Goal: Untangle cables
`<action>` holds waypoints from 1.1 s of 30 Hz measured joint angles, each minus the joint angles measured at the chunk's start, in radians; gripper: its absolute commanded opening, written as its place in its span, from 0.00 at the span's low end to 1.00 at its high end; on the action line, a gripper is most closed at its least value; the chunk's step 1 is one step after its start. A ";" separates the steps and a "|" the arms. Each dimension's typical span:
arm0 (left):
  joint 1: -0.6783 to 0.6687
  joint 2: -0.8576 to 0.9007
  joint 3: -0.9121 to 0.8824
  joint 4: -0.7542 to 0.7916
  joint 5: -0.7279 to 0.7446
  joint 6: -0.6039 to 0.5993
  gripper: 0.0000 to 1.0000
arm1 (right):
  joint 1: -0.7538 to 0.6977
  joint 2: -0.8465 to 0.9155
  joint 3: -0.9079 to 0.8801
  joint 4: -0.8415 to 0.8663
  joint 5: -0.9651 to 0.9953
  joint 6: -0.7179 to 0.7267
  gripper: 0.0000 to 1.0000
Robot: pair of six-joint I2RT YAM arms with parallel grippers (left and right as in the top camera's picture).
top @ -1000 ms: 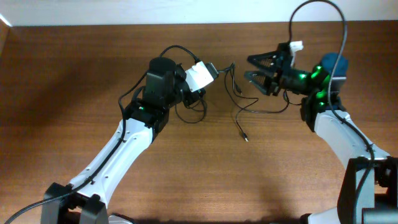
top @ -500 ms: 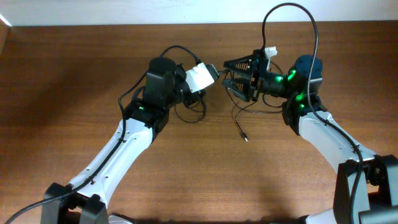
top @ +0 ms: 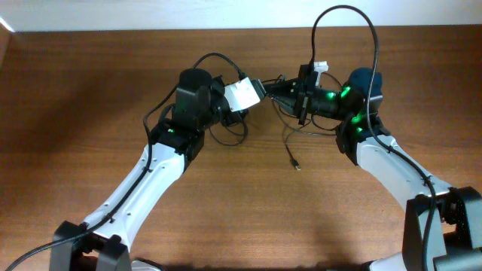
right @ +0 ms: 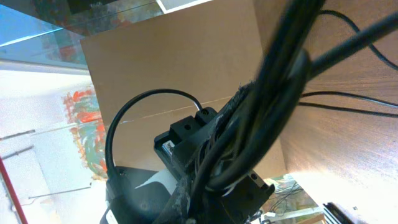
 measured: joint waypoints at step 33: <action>-0.007 -0.005 0.021 -0.470 0.061 0.003 0.00 | -0.067 0.006 -0.011 0.780 0.156 0.108 0.04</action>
